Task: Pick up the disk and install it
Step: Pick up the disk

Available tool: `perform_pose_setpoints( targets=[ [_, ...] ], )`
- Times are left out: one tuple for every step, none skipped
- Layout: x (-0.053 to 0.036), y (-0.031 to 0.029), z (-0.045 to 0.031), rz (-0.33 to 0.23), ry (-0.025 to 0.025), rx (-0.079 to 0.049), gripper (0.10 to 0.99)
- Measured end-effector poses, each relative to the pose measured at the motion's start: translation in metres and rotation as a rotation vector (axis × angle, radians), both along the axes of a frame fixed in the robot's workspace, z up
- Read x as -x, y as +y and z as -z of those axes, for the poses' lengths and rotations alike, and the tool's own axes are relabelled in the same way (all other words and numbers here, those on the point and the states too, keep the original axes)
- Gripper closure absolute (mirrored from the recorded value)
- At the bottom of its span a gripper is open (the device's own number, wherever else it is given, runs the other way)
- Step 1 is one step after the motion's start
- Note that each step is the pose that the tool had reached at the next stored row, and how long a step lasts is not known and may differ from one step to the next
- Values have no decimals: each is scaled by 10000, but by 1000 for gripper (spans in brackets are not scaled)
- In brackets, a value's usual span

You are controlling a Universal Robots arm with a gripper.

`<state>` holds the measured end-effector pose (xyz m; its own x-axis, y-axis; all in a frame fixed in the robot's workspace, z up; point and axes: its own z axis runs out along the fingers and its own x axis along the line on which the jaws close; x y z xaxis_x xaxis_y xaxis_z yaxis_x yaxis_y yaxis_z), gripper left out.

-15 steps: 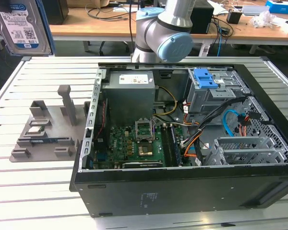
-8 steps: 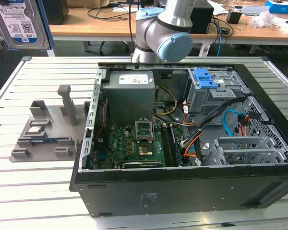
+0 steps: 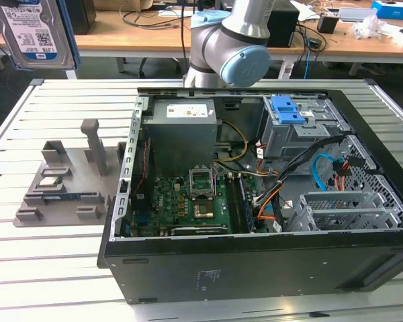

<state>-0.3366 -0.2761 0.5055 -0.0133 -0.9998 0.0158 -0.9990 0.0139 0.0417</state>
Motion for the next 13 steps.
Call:
perform_pose_setpoints(
  targets=[
    [-41, 0, 0, 0, 0, 0, 718],
    [-76, 0, 0, 0, 0, 0, 718],
    [-129, 0, 0, -1, 1, 0, 718],
    [-193, 0, 0, -1, 1, 0, 718],
    [-262, 0, 0, -1, 1, 0, 718],
    [-323, 0, 0, 0, -1, 0, 718],
    [-364, 0, 0, 0, 1, 0, 718],
    [-394, 0, -1, 0, 2, 1, 718],
    [-446, 0, 0, -1, 0, 0, 718],
    [-492, 0, 0, -2, 0, 0, 718],
    [-523, 0, 0, -2, 0, 0, 718],
    [-600, 0, 0, 0, 1, 0, 718],
    [-649, 0, 0, 1, 1, 1, 718]
  ],
)
